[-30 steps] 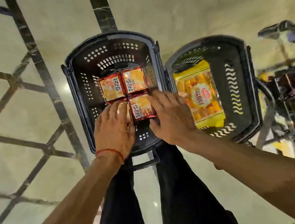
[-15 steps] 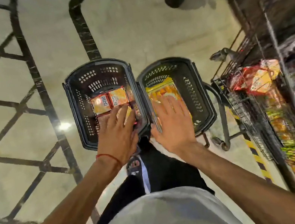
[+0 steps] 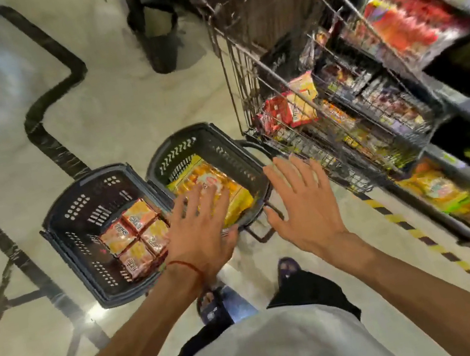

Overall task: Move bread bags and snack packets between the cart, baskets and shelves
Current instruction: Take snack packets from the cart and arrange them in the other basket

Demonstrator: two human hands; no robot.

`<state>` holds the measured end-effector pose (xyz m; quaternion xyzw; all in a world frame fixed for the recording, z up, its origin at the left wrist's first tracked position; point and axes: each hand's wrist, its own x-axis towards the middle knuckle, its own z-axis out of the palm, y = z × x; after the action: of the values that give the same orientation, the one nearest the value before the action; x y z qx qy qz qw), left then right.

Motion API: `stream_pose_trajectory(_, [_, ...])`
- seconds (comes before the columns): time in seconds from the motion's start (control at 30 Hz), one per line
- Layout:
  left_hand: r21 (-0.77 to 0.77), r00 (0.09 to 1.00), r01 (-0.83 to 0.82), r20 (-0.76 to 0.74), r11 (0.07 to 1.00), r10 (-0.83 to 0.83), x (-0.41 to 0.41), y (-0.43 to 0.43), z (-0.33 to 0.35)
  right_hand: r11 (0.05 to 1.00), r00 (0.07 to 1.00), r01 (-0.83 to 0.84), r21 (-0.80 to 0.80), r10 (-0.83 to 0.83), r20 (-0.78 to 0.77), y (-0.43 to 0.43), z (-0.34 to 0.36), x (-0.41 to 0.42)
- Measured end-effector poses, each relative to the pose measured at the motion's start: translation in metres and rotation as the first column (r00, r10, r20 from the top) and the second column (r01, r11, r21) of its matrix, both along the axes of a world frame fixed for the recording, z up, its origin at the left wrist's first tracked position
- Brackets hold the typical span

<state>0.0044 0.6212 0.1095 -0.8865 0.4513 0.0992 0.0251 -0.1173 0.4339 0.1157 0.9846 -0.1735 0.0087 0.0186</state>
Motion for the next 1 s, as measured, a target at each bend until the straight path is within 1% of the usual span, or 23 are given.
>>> stream_pose_trajectory(0.1, [0.004,0.998,0.057,0.033,0.998,-0.058,-0.023,-0.049,0.008,0.999,0.999,0.033,-0.023,-0.033,0.008,-0.045,0.004,-0.035])
stream_pose_trajectory(0.2, [-0.020,0.996,0.075,0.055,0.997,-0.074,-0.051,-0.105,0.018,0.998,0.999,0.028,-0.050,-0.027,0.017,-0.100,0.005,-0.069])
stream_pose_trajectory(0.33, [-0.052,0.997,0.047,0.062,0.998,-0.044,-0.092,-0.188,0.025,0.997,1.000,-0.018,-0.070,0.017,-0.011,-0.190,0.010,-0.112])
stream_pose_trajectory(0.5, [-0.022,0.999,0.022,0.042,1.000,-0.021,-0.133,-0.277,0.026,0.997,0.999,-0.031,-0.064,0.032,0.016,-0.289,0.023,-0.143])
stream_pose_trajectory(0.6, [-0.008,0.999,-0.004,0.042,1.000,0.005,-0.140,-0.319,0.030,0.997,0.998,-0.054,-0.057,0.056,0.027,-0.341,0.027,-0.143])
stream_pose_trajectory(0.7, [-0.001,0.998,-0.031,0.051,1.000,0.031,-0.131,-0.357,0.030,0.995,0.998,-0.066,-0.069,0.065,-0.013,-0.384,0.027,-0.128])
stream_pose_trajectory(0.87, [-0.033,0.997,-0.063,0.045,0.997,0.065,-0.087,-0.427,0.021,0.987,0.992,-0.123,-0.101,0.119,-0.038,-0.449,0.018,-0.084])
stream_pose_trajectory(1.0, [0.023,0.998,-0.055,0.016,0.998,0.054,-0.046,-0.475,0.004,0.986,0.988,-0.143,-0.090,0.137,-0.065,-0.488,0.002,-0.044])
